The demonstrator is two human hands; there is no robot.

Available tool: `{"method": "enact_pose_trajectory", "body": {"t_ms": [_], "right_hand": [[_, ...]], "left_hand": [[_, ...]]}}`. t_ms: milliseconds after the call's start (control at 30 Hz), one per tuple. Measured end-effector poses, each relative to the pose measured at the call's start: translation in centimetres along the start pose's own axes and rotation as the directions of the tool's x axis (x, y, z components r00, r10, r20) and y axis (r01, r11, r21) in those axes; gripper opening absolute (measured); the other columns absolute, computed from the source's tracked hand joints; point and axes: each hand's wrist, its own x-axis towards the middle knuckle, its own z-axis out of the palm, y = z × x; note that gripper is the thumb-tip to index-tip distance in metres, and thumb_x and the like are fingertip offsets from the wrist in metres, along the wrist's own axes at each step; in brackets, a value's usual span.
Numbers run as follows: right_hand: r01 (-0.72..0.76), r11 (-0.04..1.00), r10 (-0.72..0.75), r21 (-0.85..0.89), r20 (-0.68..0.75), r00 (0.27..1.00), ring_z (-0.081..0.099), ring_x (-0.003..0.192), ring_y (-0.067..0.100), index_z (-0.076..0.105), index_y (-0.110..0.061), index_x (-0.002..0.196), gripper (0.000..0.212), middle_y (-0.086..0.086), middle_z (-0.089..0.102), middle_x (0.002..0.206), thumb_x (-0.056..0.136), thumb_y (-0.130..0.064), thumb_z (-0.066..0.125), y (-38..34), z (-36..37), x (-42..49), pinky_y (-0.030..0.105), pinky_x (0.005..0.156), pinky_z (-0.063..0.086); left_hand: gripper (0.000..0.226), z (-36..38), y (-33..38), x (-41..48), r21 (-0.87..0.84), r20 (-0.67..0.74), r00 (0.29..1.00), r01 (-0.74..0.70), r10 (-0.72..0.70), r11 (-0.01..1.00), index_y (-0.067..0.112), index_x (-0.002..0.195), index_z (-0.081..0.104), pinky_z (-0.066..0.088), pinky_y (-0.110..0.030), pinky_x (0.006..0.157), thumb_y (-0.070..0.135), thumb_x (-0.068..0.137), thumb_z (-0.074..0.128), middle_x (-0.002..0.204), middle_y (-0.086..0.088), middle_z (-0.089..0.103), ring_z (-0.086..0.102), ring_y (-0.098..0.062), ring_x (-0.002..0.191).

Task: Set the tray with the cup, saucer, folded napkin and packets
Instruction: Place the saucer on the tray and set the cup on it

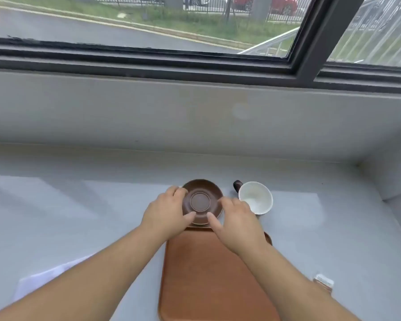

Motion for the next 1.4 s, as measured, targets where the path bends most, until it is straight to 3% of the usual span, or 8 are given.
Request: {"method": "enact_pose_trajectory", "body": {"t_ms": [267,400,467,600,733,833,967,1400], "right_hand": [[-0.273,0.903,0.203,0.333,0.228,0.952,0.055,0.120,0.025,0.033,-0.019,0.150,0.067,0.007,0.060,0.131,0.093,-0.045,0.056,1.4,4.0,2.8,0.038,0.097,0.047],[-0.360,0.804,0.278,0.473,0.236,0.931,0.060,0.116,0.028,0.033,-0.015,0.149,0.062,0.011,0.055,0.138,0.093,-0.032,0.055,1.0,5.0,4.5,0.037,0.092,0.048],[-0.403,0.776,0.322,0.485,0.245,0.914,0.058,0.118,0.031,0.036,-0.010,0.145,0.056,0.013,0.052,0.140,0.095,-0.027,0.054,1.0,5.3,5.3,0.037,0.090,0.046],[-0.399,0.778,0.314,0.485,0.250,0.916,0.055,0.085,0.026,0.048,-0.012,0.104,0.014,0.007,0.059,0.104,0.090,-0.015,0.049,1.6,5.5,6.0,0.032,0.069,0.039],[-0.382,0.752,0.315,0.536,0.218,0.924,0.062,0.075,0.015,0.058,-0.022,0.106,0.020,-0.002,0.066,0.083,0.089,-0.012,0.053,2.6,4.6,4.2,0.026,0.058,0.041],[-0.422,0.725,0.353,0.544,0.233,0.906,0.063,0.068,0.013,0.060,-0.028,0.093,0.012,-0.008,0.065,0.072,0.089,-0.017,0.058,3.8,3.9,1.7,0.023,0.054,0.039],[-0.447,0.741,0.373,0.501,0.246,0.895,0.060,0.062,0.003,0.060,-0.031,0.081,0.011,-0.013,0.065,0.069,0.089,-0.025,0.063,5.6,3.9,-2.5,0.023,0.056,0.042],[-0.437,0.742,0.353,0.509,0.258,0.899,0.059,0.066,0.017,0.059,-0.022,0.087,0.008,-0.004,0.059,0.070,0.094,-0.017,0.061,7.8,6.1,-8.7,0.038,0.071,0.057]], "left_hand": [[0.076,3.2,-0.5,2.9,-0.379,0.141,0.959,0.283,-0.247,0.881,0.028,0.151,0.042,0.053,-0.038,0.096,0.048,0.084,0.071,0.144,0.004,0.060,0.063,-0.020,0.121],[0.081,4.1,-0.8,5.1,-0.504,0.195,0.906,0.421,-0.375,0.754,0.016,0.159,0.032,0.046,-0.043,0.110,0.042,0.092,0.070,0.151,-0.005,0.056,0.055,-0.027,0.134],[0.071,4.2,-1.1,5.8,-0.484,0.202,0.897,0.440,-0.393,0.756,0.015,0.155,0.042,0.047,-0.042,0.108,0.039,0.093,0.068,0.147,-0.006,0.060,0.058,-0.029,0.131],[0.026,4.2,-2.1,6.0,-0.460,0.173,0.900,0.432,-0.399,0.776,0.025,0.118,0.069,0.052,-0.035,0.079,0.030,0.093,0.065,0.106,0.002,0.073,0.067,-0.025,0.096],[0.005,3.9,-2.6,3.8,-0.562,0.189,0.901,0.425,-0.391,0.710,0.031,0.089,0.063,0.061,-0.042,0.081,0.030,0.092,0.067,0.094,-0.002,0.073,0.072,-0.025,0.086],[0.008,4.5,-2.3,0.4,-0.577,0.254,0.896,0.442,-0.363,0.687,0.028,0.089,0.064,0.065,-0.044,0.075,0.032,0.092,0.070,0.087,-0.003,0.072,0.074,-0.025,0.075],[0.008,6.4,-1.2,-4.2,-0.613,0.344,0.889,0.457,-0.303,0.645,0.022,0.089,0.066,0.059,-0.026,0.049,0.028,0.093,0.070,0.084,0.003,0.069,0.070,-0.013,0.069],[0.012,10.4,-0.1,-8.9,-0.588,0.397,0.881,0.461,-0.259,0.665,0.016,0.090,0.064,0.058,-0.023,0.049,0.023,0.094,0.073,0.069,0.000,0.065,0.065,-0.003,0.047]]}}
